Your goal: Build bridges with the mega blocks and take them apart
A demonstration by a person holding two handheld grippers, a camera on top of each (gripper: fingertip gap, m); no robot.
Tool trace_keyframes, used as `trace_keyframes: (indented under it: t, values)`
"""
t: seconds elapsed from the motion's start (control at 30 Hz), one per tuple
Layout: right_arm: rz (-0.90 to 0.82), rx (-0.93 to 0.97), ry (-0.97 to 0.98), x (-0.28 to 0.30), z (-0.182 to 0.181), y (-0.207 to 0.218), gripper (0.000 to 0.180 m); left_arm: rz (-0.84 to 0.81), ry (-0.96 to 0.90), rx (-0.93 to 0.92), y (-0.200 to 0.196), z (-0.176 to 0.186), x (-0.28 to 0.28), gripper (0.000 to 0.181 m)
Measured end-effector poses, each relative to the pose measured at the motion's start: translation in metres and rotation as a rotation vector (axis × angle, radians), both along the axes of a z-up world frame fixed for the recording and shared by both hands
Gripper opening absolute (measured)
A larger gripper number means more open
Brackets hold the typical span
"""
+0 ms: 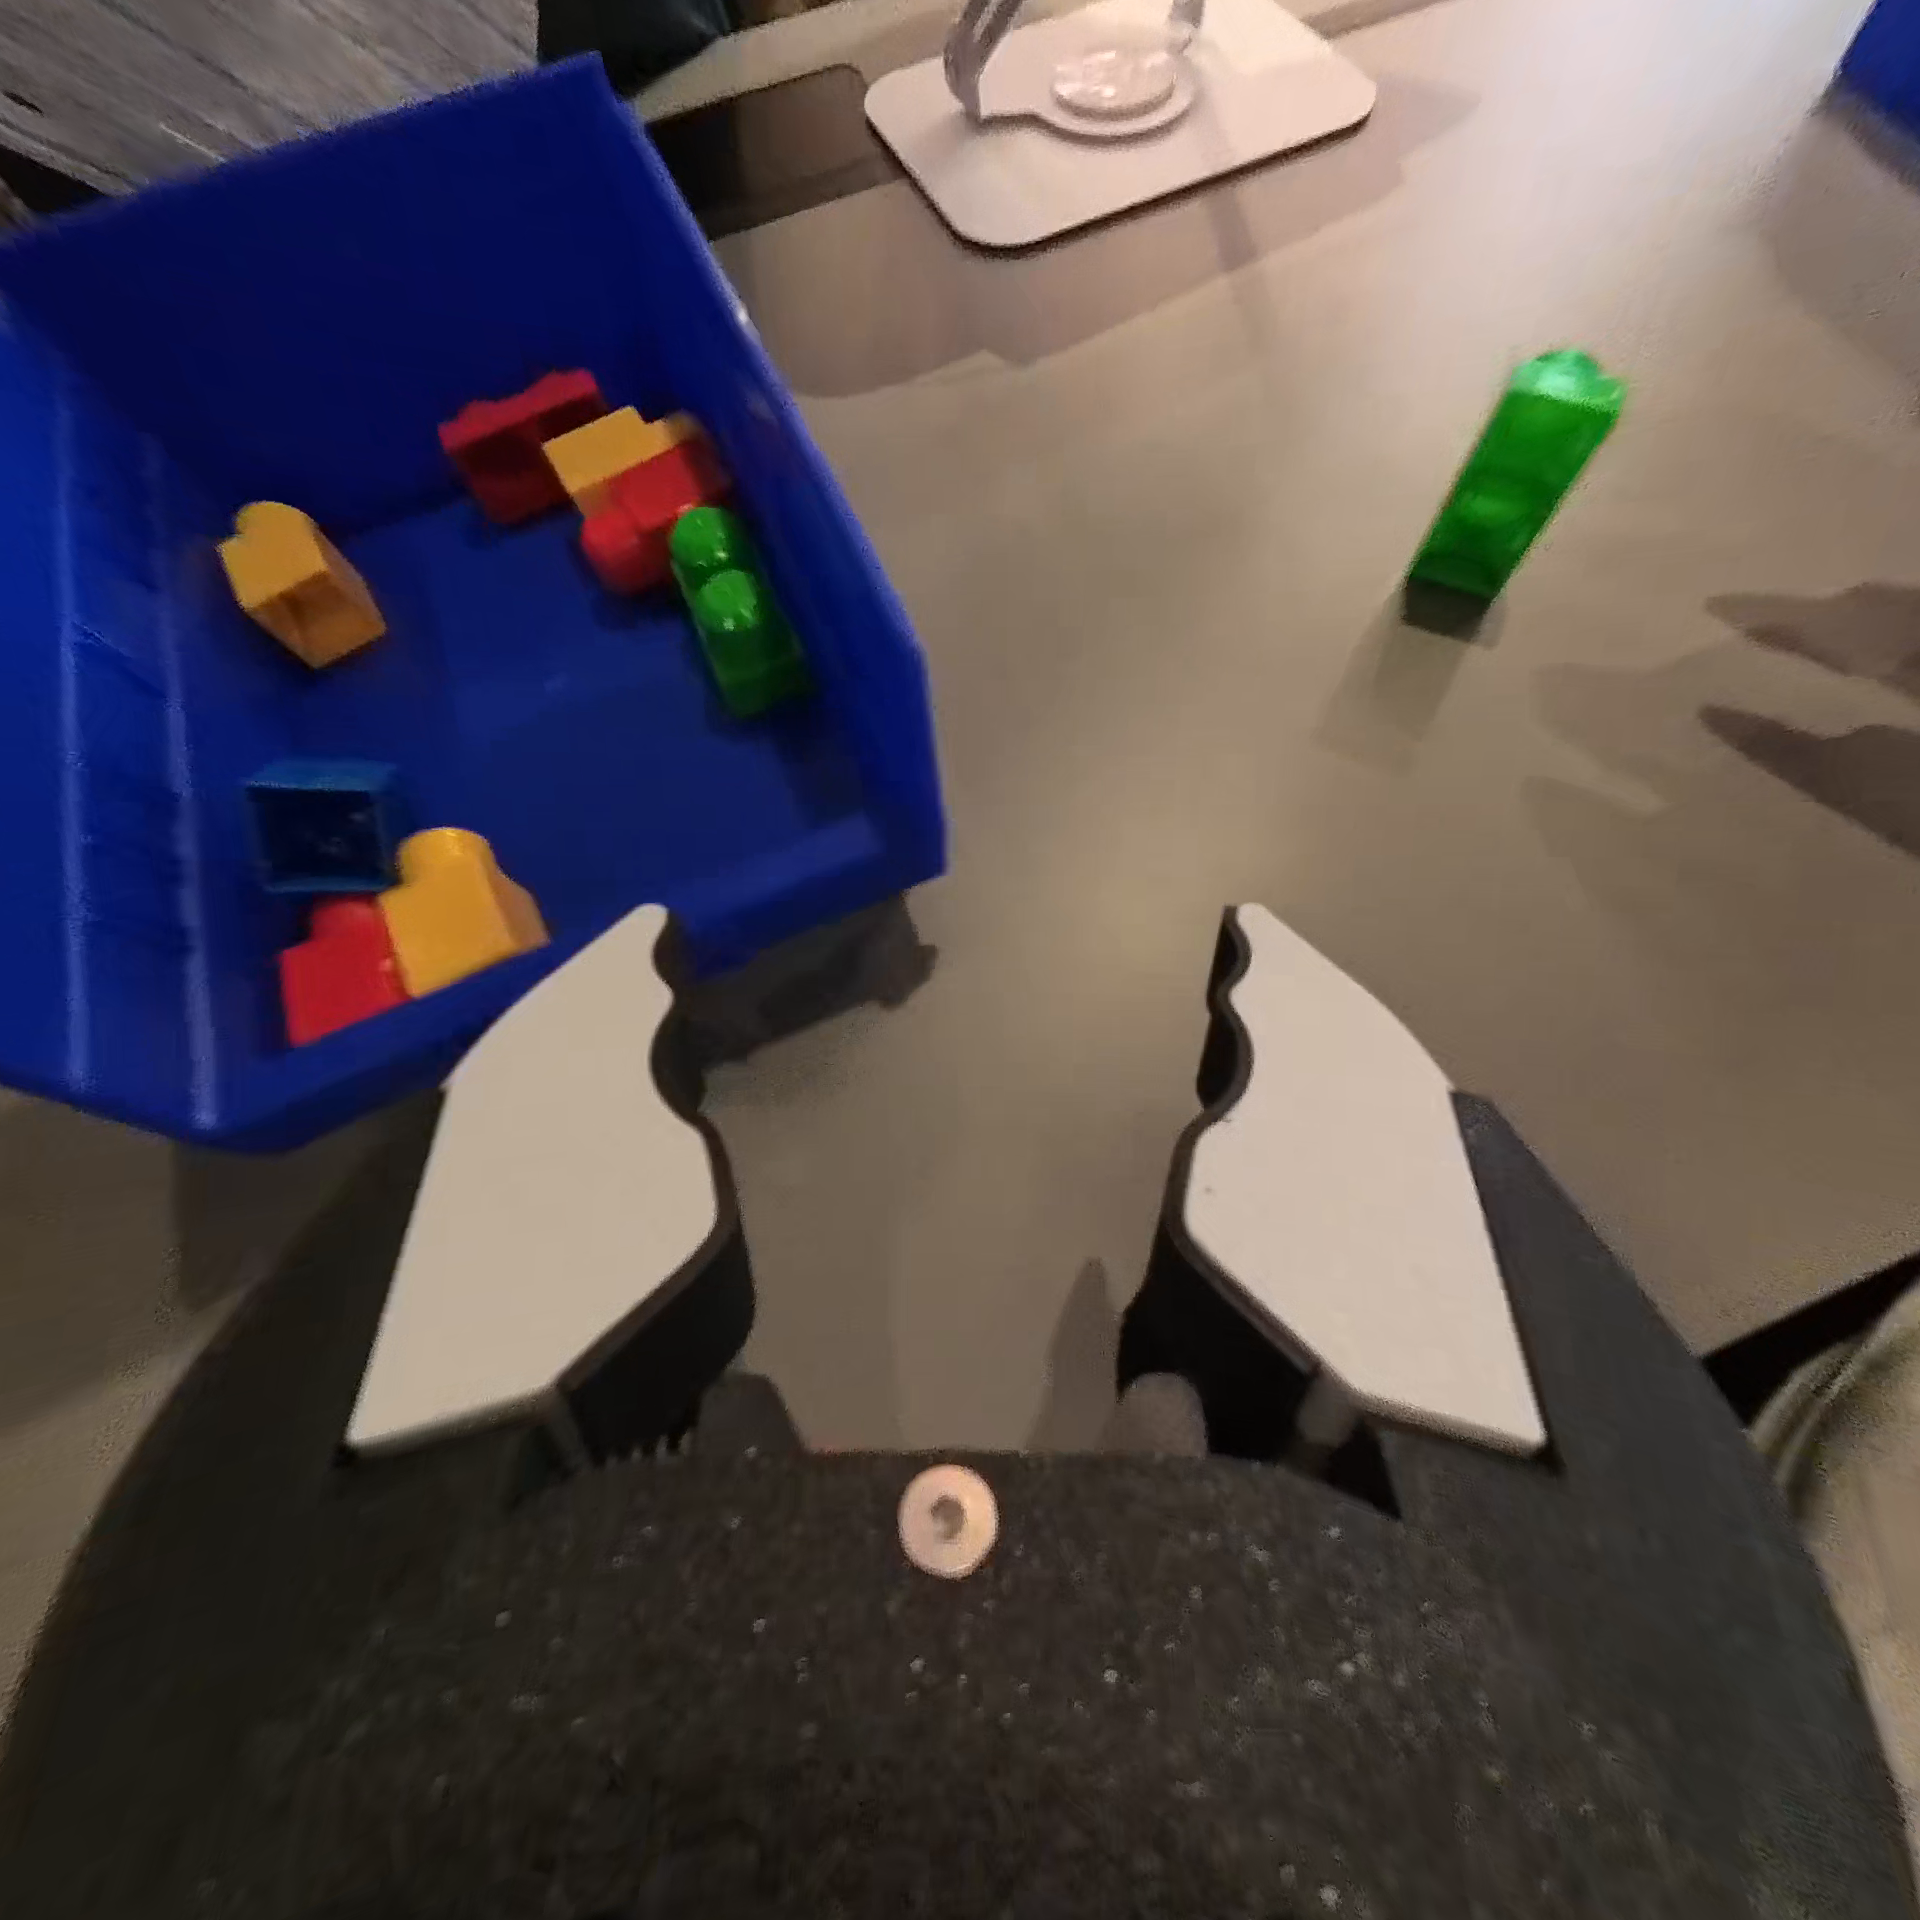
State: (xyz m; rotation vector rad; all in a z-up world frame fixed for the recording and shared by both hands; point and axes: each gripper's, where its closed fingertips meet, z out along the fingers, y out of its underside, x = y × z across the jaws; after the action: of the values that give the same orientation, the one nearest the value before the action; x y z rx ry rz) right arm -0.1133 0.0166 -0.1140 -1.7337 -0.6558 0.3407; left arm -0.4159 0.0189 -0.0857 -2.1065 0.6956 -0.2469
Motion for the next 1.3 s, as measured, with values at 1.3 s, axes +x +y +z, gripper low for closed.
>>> trace_keyframes:
  t: [1.3]
  values:
    - [0.038,-0.001,-0.028,-0.006,-0.001,-0.006,0.044,0.453,0.390,-0.616,0.275,-0.079,-0.061,0.074]
